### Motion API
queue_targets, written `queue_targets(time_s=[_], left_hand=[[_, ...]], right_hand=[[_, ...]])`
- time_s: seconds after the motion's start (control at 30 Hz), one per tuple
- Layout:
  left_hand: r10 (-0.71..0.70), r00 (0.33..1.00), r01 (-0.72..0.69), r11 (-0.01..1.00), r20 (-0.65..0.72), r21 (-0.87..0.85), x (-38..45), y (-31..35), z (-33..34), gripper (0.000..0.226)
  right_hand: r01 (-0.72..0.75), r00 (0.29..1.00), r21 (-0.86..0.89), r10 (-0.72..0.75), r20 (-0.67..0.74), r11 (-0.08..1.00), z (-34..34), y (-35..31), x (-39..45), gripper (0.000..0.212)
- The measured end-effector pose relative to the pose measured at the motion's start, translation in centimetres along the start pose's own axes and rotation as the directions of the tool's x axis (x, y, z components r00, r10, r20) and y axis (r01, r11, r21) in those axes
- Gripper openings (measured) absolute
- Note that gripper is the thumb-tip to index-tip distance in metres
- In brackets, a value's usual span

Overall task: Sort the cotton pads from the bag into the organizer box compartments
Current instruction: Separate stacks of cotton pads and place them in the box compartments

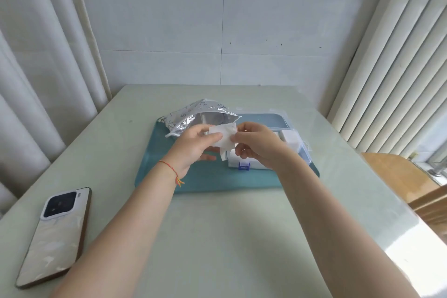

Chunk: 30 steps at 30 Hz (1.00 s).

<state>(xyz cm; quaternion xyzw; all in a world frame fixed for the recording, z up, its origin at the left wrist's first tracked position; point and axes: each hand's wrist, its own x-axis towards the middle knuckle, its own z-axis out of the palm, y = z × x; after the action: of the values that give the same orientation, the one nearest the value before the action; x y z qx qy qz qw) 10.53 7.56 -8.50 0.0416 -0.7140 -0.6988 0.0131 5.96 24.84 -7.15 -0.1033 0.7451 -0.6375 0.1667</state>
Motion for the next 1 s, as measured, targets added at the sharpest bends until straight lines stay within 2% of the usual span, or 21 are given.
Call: queue_targets(time_s=[0.1,0.2,0.37,0.57,0.7,0.77,0.83,0.9,1.0], left_hand=[[-0.017,0.999,0.022,0.987,0.035,-0.157,0.0,-0.3,-0.3,0.03],[-0.008,1.0,0.008,0.983,-0.002,-0.186,0.1,-0.4,-0.5,0.029],[0.002,0.999,-0.019,0.943,-0.05,-0.334,1.0,0.6,-1.4,0.025],[0.064,0.998,-0.047,0.89,0.023,-0.454,2.0,2.1,-1.0,0.025],[0.086,0.994,-0.035,0.85,0.072,-0.525,2.6,2.4,-0.9,0.021],[0.069,0.995,-0.023,0.851,0.068,-0.524,3.0,2.2,-0.7,0.02],[0.042,0.999,-0.02,0.875,0.034,-0.484,3.6,1.9,-0.6,0.028],[0.003,1.0,-0.013,0.895,-0.023,-0.446,3.9,1.7,-0.5,0.031],[-0.041,0.989,-0.022,0.906,-0.139,-0.422,4.2,1.5,-0.6,0.021]], right_hand=[[0.007,1.0,0.019,-0.007,0.03,1.0,0.7,0.0,0.1,0.007],[0.024,0.999,0.022,-0.025,0.048,0.999,1.4,-0.2,0.3,0.002],[0.071,0.997,0.204,-0.063,-0.047,0.976,2.1,-1.6,0.8,0.015],[0.127,0.992,0.104,-0.128,-0.002,0.986,1.7,-1.9,2.1,0.007],[0.044,0.995,0.111,-0.054,0.088,0.993,0.8,-2.2,2.7,0.029],[0.012,0.986,0.132,-0.034,0.162,0.991,0.4,-2.2,2.7,0.028],[0.007,0.984,0.183,-0.04,0.176,0.983,0.1,-1.9,3.0,0.019],[0.007,0.993,0.236,-0.035,0.116,0.972,-0.2,-1.8,3.3,0.01],[0.033,0.999,0.218,-0.036,0.01,0.975,-1.3,-1.7,3.4,0.013]])
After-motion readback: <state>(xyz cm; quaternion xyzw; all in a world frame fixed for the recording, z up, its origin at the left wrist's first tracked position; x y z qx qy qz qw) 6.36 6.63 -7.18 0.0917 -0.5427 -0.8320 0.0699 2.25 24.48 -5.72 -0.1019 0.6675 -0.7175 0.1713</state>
